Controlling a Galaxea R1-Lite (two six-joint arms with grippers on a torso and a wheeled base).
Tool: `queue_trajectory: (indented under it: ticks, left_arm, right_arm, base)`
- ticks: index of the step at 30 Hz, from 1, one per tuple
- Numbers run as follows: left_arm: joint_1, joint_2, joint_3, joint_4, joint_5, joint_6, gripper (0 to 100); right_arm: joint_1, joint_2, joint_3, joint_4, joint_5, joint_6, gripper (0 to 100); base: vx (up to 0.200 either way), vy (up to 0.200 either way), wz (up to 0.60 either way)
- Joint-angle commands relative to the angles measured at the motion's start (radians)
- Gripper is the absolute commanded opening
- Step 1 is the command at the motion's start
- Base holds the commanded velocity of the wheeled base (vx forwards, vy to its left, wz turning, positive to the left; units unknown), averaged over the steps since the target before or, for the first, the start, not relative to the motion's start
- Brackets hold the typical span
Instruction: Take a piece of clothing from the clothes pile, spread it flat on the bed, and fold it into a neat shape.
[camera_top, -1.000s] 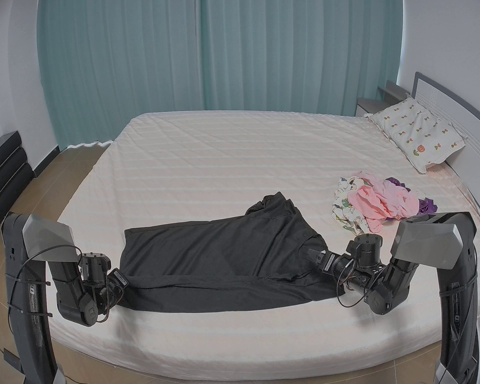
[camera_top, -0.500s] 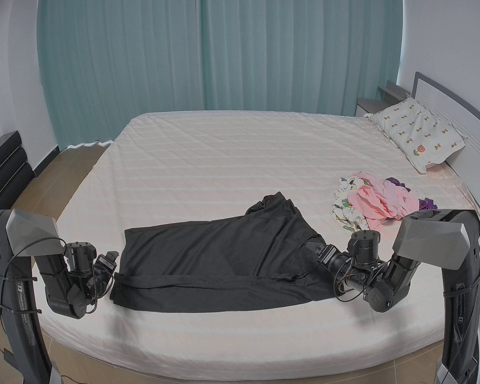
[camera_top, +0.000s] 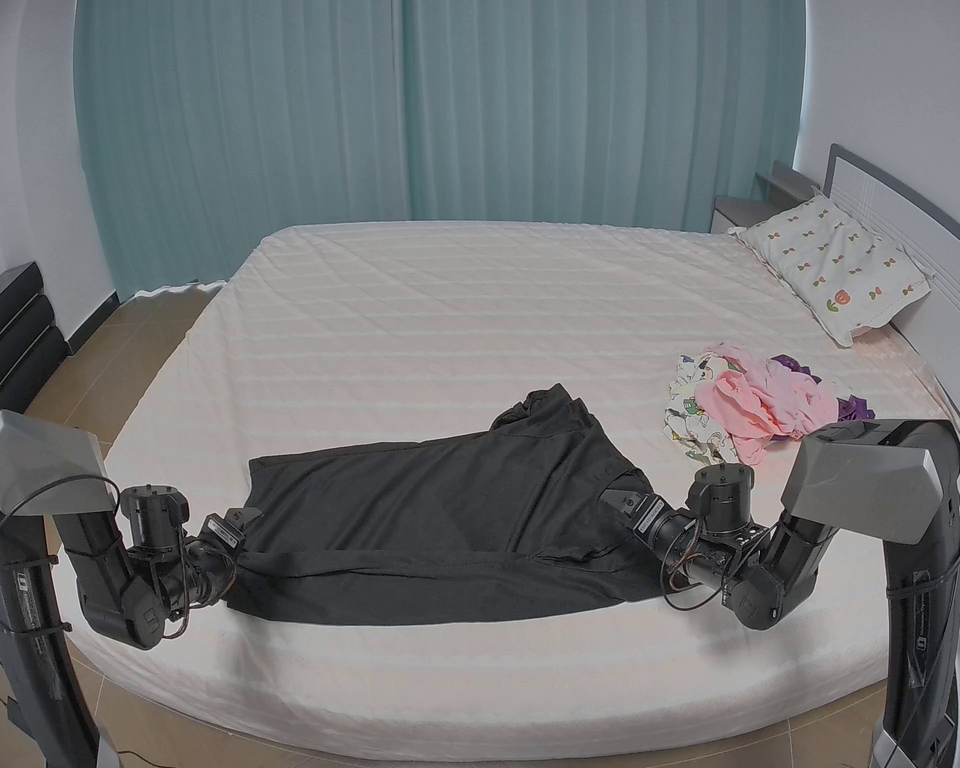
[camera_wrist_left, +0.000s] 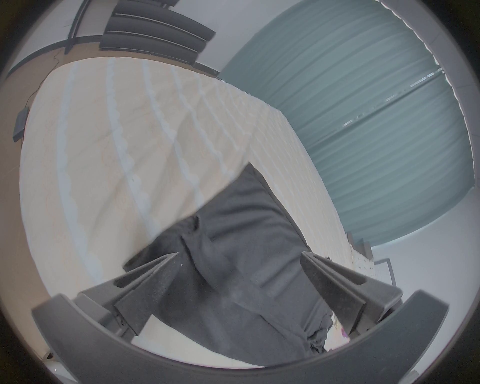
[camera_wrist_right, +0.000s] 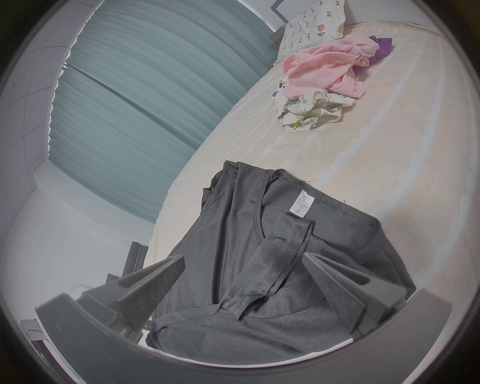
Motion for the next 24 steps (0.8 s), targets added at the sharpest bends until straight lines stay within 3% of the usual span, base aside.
queue_trajectory:
  ticks: [1,9,13,24]
  left_arm:
    - [-0.056,-0.034,0.034,-0.002,0.035,0.000,100]
    - [-0.179,0.028,0.013,0.000,0.104,0.003,100]
    - [-0.243,0.104,-0.030,-0.002,0.209,0.005,100]
    - [-0.263,0.146,-0.081,-0.003,0.242,0.006,100]
  right_arm:
    - [0.004,-0.001,0.002,-0.001,0.000,0.000,100]
    - [0.004,-0.012,0.017,-0.004,-0.001,-0.001,100]
    - [0.004,-0.010,0.016,-0.002,-0.001,-0.003,100]
    - [0.005,-0.010,0.017,-0.004,-0.001,-0.004,100]
  base:
    - [0.000,0.000,0.00]
    - [0.000,0.000,0.00]
    - [0.000,0.000,0.00]
    - [0.000,0.000,0.00]
